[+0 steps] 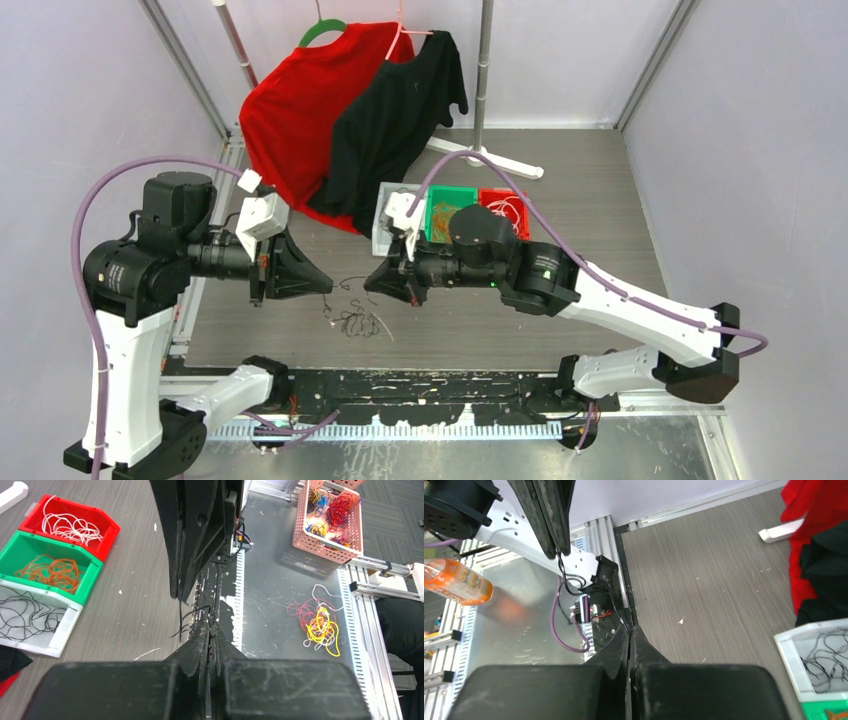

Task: Untangle the cables
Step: Adjust the cable.

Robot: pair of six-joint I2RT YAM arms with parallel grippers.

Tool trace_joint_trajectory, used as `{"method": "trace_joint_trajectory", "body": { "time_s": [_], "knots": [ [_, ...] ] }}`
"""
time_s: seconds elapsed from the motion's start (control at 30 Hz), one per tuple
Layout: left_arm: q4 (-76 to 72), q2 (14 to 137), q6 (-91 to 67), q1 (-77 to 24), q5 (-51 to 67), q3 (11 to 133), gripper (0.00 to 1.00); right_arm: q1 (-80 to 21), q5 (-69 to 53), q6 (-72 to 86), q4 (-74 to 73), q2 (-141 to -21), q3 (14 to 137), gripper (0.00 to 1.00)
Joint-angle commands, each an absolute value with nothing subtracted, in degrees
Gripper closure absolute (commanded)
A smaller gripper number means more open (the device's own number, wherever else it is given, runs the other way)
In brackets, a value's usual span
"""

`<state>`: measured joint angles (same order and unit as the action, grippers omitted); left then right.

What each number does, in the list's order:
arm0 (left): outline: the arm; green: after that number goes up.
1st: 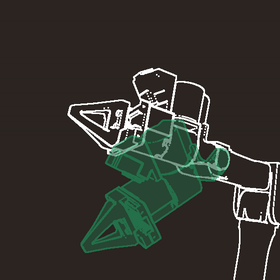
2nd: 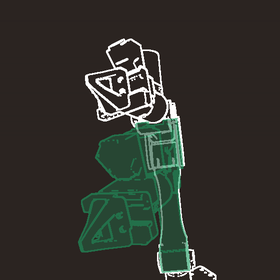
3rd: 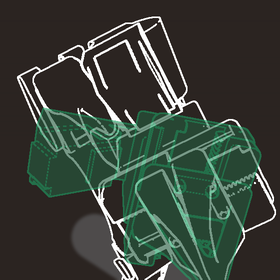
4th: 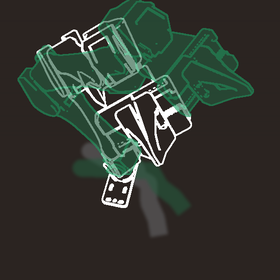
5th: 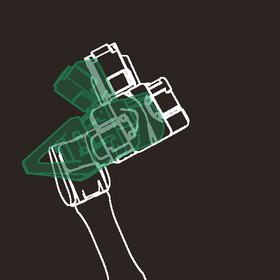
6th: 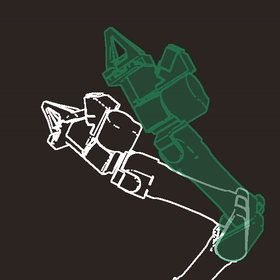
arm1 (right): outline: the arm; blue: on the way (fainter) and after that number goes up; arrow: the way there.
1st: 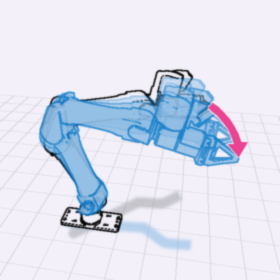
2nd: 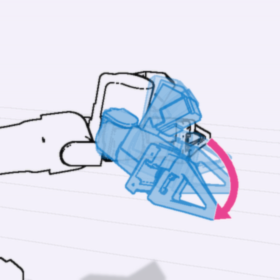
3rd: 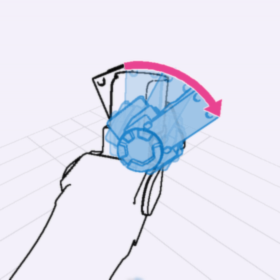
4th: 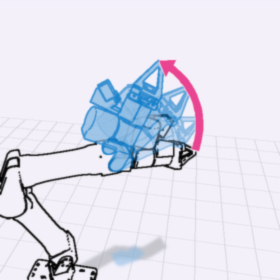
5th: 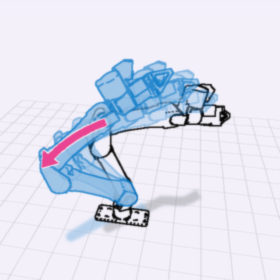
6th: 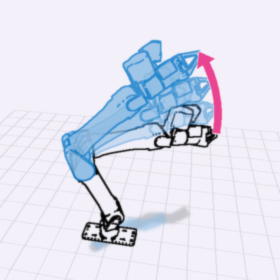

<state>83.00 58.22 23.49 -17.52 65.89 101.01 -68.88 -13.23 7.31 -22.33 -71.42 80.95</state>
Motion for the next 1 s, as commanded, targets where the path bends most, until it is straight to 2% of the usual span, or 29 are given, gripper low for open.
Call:
{"method": "trace_joint_trajectory", "body": {
  "time_s": [0.0,0.3,0.6,0.7,0.87,0.9,0.93,0.97],
  "knots": [
    [83.71,57.06,26.18,-17.62,65.09,100.7,1.0,-68.82,-7.27,8.31,-19.81,-64.62,78.52,0.99],
    [77.75,53.48,27.49,-17.58,54.6,98.08,1.0,-68.6,4.99,8.18,-22.94,-54.68,72.1,0.99],
    [75.0,51.71,29.58,-17.58,44.56,94.76,1.0,-68.55,11.27,7.68,-25.42,-49.43,71.88,0.99],
    [74.33,51.3,29.45,-17.58,43.71,94.03,1.0,-68.54,11.19,7.97,-25.06,-48.23,71.41,0.99],
    [72.23,51.21,25.18,-17.62,48.7,92.79,1.0,-68.54,4.73,10.97,-22.25,-50.71,70.37,0.99],
    [71.19,51.18,23.56,-17.65,49.81,91.78,0.98,-68.49,3.84,11.25,-22.35,-51.94,70.98,0.99],
    [69.85,51.23,21.89,-17.62,51.31,90.37,0.86,-68.57,3.06,11.37,-22.33,-53.06,71.65,0.99],
    [68.26,51.0,20.05,-17.63,53.04,88.43,0.63,-68.51,2.42,11.42,-22.27,-54.09,72.29,0.99]
  ]
}}
